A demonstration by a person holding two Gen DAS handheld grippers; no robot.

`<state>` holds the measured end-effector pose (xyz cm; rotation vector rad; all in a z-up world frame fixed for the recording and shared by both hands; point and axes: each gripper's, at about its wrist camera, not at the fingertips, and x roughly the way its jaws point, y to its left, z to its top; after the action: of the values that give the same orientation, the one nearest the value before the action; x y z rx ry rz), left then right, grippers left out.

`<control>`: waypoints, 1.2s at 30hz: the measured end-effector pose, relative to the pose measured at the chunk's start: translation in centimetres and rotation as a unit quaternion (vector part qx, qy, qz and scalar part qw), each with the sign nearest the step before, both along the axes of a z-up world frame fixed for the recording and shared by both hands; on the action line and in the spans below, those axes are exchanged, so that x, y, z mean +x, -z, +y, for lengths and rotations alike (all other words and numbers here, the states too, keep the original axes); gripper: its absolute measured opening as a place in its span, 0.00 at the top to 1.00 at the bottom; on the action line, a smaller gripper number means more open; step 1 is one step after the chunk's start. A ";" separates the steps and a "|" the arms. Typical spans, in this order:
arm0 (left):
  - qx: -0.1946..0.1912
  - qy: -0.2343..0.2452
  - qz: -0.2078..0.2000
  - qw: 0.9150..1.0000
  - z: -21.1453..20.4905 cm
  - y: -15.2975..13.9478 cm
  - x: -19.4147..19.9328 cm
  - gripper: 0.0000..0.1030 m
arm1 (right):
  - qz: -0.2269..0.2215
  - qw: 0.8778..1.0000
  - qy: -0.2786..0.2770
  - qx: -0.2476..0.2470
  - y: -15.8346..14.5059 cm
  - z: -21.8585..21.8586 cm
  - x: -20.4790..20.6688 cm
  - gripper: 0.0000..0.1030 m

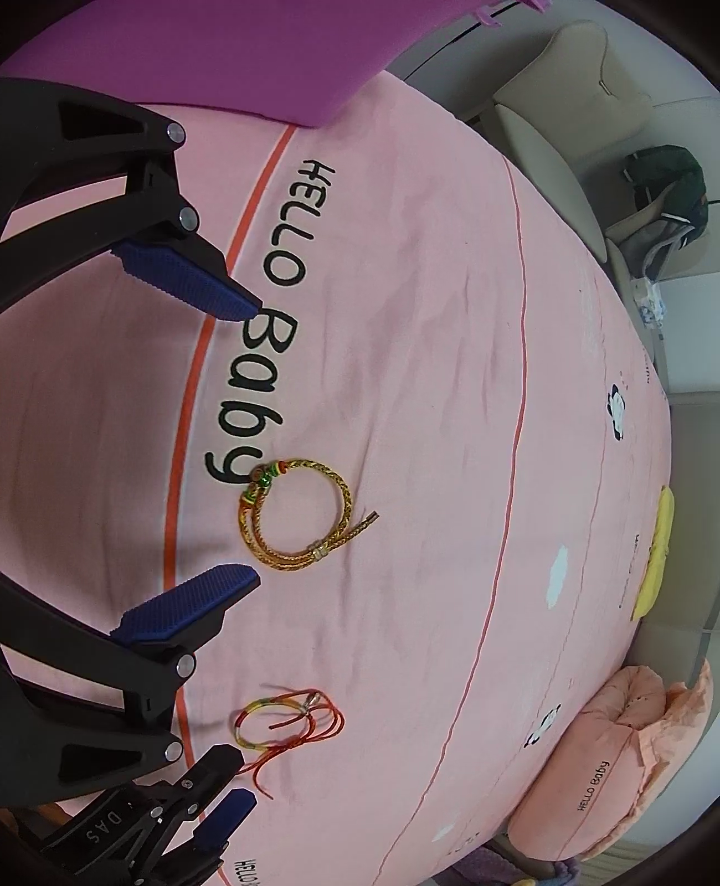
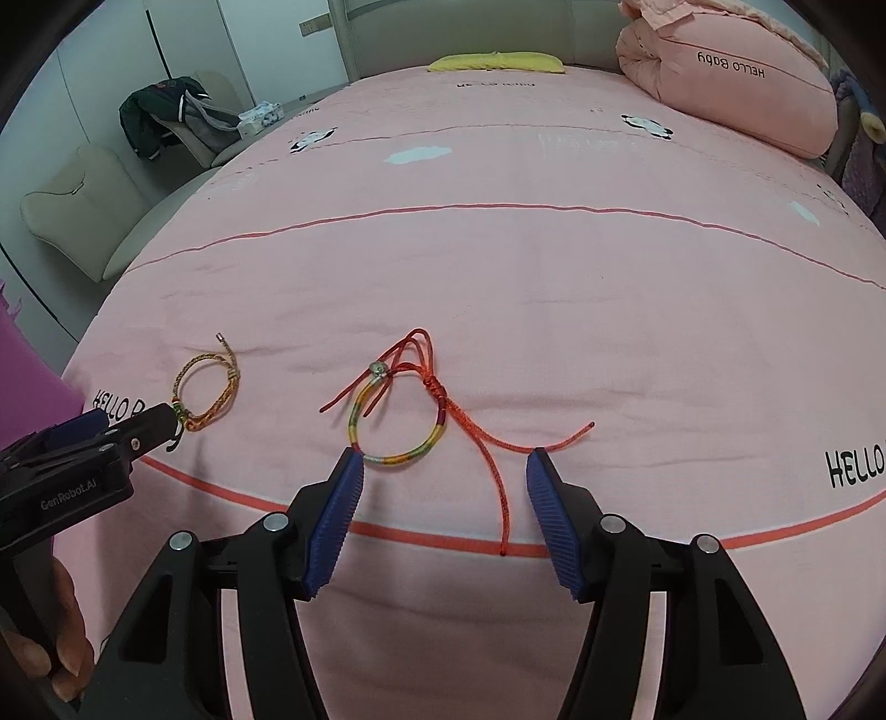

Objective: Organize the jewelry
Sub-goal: 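Move both open tools back over the two braided bracelets on the bed, then close right tool on red-string bracelet while left tool closes on gold braided bracelet, then lift both braided bracelets and carry them over the purple tub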

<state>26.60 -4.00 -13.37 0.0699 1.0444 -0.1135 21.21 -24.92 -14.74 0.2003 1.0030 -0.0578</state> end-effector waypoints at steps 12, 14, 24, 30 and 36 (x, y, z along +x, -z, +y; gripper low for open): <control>-0.007 -0.001 0.008 1.000 -1.1 2.5 3.1 0.14 | 0.002 1.000 -0.001 -0.026 2.2 -0.2 3.0 0.43; -0.009 -0.002 0.008 1.000 -1.1 3.0 3.4 0.13 | 0.001 0.999 -0.001 -0.032 2.4 -0.1 3.1 0.43; -0.020 0.016 -0.002 1.000 -1.7 3.3 3.2 0.33 | 0.002 0.999 -0.008 -0.053 2.5 0.4 3.1 0.64; -0.032 0.024 0.006 0.999 -2.2 2.7 2.6 0.75 | 0.009 0.998 -0.018 -0.056 2.2 0.9 3.5 0.95; -0.047 0.032 0.025 0.998 -2.6 2.2 1.7 0.94 | 0.009 0.999 -0.012 -0.032 1.7 0.4 2.5 0.96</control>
<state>28.28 -6.63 -15.56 0.0158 1.0855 -0.2237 23.73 -24.48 -16.43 0.1299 1.0198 -0.0693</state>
